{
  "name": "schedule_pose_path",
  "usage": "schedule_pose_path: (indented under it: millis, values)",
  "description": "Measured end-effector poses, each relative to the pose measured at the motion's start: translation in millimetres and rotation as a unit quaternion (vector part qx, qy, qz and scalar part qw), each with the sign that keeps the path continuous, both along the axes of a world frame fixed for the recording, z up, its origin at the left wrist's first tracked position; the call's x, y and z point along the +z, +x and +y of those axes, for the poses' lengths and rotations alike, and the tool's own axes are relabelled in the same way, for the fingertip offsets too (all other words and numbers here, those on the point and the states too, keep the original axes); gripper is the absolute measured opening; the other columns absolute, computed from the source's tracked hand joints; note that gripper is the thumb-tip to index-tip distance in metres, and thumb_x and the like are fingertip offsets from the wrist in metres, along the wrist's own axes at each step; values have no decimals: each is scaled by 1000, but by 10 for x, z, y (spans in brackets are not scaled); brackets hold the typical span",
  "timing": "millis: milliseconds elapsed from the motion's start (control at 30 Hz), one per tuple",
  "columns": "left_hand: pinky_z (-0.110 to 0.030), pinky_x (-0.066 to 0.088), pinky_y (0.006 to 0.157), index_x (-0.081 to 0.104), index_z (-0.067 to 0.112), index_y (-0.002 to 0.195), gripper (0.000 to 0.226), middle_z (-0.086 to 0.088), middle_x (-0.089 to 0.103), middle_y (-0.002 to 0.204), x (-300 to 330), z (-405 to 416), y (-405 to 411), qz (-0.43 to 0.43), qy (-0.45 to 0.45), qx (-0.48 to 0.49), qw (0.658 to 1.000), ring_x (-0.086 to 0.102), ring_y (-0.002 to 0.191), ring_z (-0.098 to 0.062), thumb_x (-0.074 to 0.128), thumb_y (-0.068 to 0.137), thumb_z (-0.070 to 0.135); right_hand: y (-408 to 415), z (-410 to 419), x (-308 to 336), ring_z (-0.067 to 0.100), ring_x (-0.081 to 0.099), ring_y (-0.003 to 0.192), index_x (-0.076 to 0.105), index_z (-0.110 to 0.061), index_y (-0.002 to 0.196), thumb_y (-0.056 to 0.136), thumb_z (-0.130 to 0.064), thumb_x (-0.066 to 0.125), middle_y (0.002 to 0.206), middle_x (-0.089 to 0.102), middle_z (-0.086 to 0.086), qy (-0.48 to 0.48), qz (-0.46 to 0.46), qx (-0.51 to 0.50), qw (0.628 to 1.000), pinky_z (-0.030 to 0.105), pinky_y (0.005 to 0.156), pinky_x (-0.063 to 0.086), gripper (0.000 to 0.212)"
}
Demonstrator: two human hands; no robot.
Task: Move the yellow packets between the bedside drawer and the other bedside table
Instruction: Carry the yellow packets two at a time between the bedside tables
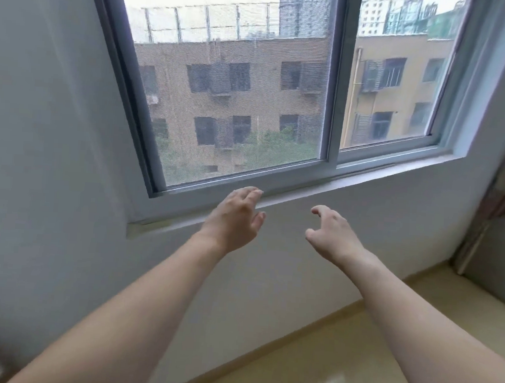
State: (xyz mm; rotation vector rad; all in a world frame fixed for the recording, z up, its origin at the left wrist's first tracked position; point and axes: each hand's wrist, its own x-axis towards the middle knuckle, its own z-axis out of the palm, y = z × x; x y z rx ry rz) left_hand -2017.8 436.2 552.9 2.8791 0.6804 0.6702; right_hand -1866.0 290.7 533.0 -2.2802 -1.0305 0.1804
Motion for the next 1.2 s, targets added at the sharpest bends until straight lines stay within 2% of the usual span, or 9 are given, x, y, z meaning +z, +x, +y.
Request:
schedule_pose_path:
  millis: [133,267,367,467,567,767,967,1100,1200]
  values:
    - [-23,15,115,38,10,148,53,-5,38,153,-103,407,961,23,11,-62,998,30,142,-19,49,99,29,750,286,-36,23,39,135,38,-15,145,89,-16,52,148,41,5,-11,16,-55,998,33,104,36,58]
    - [-27,21,116,39,10,147,51,-4,39,152,-232,769,1985,23,11,-128,991,31,141,-20,48,100,29,1554,475,-209,22,41,132,37,-18,145,89,-17,52,147,41,2,-19,21,-128,991,32,100,38,58]
    - [-26,19,115,38,10,147,51,-3,38,152,-257,976,2750,27,17,-190,981,30,141,-20,47,100,30,2164,579,-261,22,42,131,38,-19,144,89,-18,51,147,41,3,-31,25,-190,981,32,98,39,57]
    - [-26,19,114,37,11,147,51,-2,36,153,-184,1164,3515,26,22,-245,969,29,142,-20,47,101,30,2720,657,-185,22,44,129,38,-19,144,88,-18,51,147,41,3,-33,27,-241,970,33,99,42,58]
    - [-29,24,114,38,11,146,51,-3,38,153,-186,1226,4290,14,4,-284,959,31,141,-21,48,100,30,3236,634,-174,23,44,131,40,-17,143,87,-17,54,146,44,5,-18,19,-283,959,32,103,39,58]
    - [-29,27,112,44,10,142,49,-4,43,148,-393,769,5724,55,-6,-383,922,36,138,-23,51,98,30,4242,226,-362,24,44,131,40,-16,143,88,-18,54,144,45,5,-25,42,-376,925,30,99,38,57]
    - [-25,23,113,41,11,145,49,-4,40,151,-366,98,7408,40,13,-447,893,33,141,-20,49,99,28,5624,-456,-412,23,42,133,41,-14,143,89,-16,54,146,43,6,-7,31,-433,901,31,101,37,55]
    - [-28,27,110,43,11,143,47,-3,43,149,-84,-355,8522,26,9,-459,888,37,138,-23,49,99,28,6521,-1068,-193,24,44,130,41,-16,143,90,-20,52,147,43,4,-16,15,-475,880,34,100,40,54]
    - [-29,30,108,45,10,140,44,-3,44,147,6,-686,9209,19,-25,-461,887,39,136,-24,48,99,27,7154,-1393,-28,25,51,120,43,-17,140,90,-19,52,140,48,6,0,4,-494,869,33,90,45,51]
